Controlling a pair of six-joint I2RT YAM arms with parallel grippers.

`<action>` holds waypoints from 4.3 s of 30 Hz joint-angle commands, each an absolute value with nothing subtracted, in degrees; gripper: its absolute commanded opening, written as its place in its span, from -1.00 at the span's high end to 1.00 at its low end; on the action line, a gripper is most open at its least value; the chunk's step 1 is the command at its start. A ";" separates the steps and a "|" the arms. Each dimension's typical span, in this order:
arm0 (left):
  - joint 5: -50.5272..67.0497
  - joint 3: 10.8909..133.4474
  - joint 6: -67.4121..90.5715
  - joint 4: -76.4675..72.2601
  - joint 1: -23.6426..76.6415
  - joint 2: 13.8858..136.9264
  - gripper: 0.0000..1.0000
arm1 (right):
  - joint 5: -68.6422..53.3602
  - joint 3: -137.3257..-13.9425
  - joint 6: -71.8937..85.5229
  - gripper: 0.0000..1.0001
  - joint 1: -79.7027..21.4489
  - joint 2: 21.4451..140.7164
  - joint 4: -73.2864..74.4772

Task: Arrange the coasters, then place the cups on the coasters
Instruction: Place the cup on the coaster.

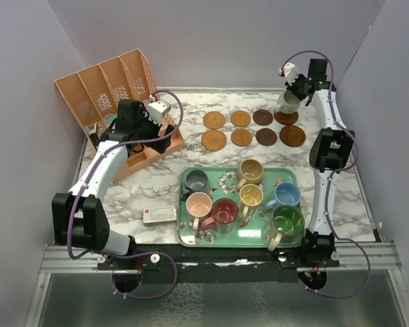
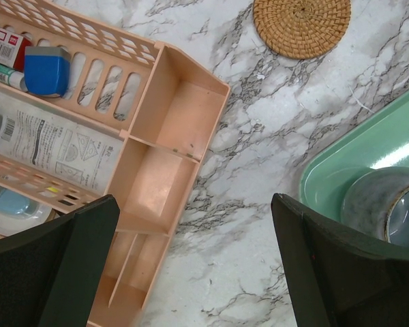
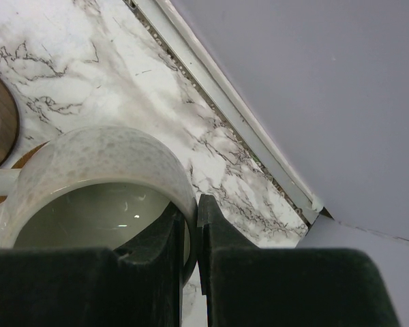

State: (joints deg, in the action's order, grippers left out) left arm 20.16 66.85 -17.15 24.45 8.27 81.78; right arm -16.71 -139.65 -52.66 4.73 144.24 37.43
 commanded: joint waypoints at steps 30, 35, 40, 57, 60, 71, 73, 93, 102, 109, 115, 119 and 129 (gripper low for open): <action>23.27 65.63 -17.71 23.11 7.22 80.93 -0.97 | -16.04 -140.15 -55.52 0.98 4.92 144.51 39.07; 23.31 65.51 -17.79 23.00 7.21 80.89 -0.97 | -15.18 -140.09 -55.94 0.98 4.92 145.08 39.11; 23.55 65.51 -17.78 22.97 7.21 81.03 -0.97 | -15.01 -140.01 -56.26 0.98 4.92 145.14 39.71; 23.63 65.03 -17.92 22.76 7.16 80.67 -0.97 | -14.35 -140.36 -56.25 0.97 4.92 146.29 40.43; 23.47 65.03 -18.00 22.74 7.15 80.67 -0.97 | -14.41 -140.58 -56.18 0.96 4.92 146.55 40.36; 23.49 64.90 -18.03 22.72 7.05 80.71 -0.97 | -14.31 -140.14 -56.48 0.84 4.92 146.87 40.31; 23.41 64.93 -18.02 22.75 7.10 80.74 -0.97 | -14.16 -140.10 -56.38 0.81 4.98 147.05 40.11; 23.37 65.04 -18.18 22.70 6.93 81.29 -0.97 | -13.99 -139.87 -55.20 0.61 4.84 147.01 37.10; 23.74 65.05 -18.01 22.73 6.94 81.34 -0.97 | -16.63 -140.51 -50.81 0.47 4.75 144.61 36.40; 24.15 64.57 -17.93 22.53 6.94 80.35 -0.97 | -19.67 -136.20 -44.12 0.33 4.60 137.79 35.11; 25.60 64.37 -17.42 22.28 6.94 79.65 -0.97 | -17.72 -130.54 -39.20 -0.06 3.30 133.07 34.77; 26.29 64.25 -17.06 22.13 6.92 79.40 -0.97 | -13.65 -126.85 -34.88 -0.33 1.49 130.88 34.00; 26.94 64.00 -16.80 21.82 6.94 79.06 -0.97 | -2.50 -117.30 -26.31 -0.44 -3.52 127.56 27.99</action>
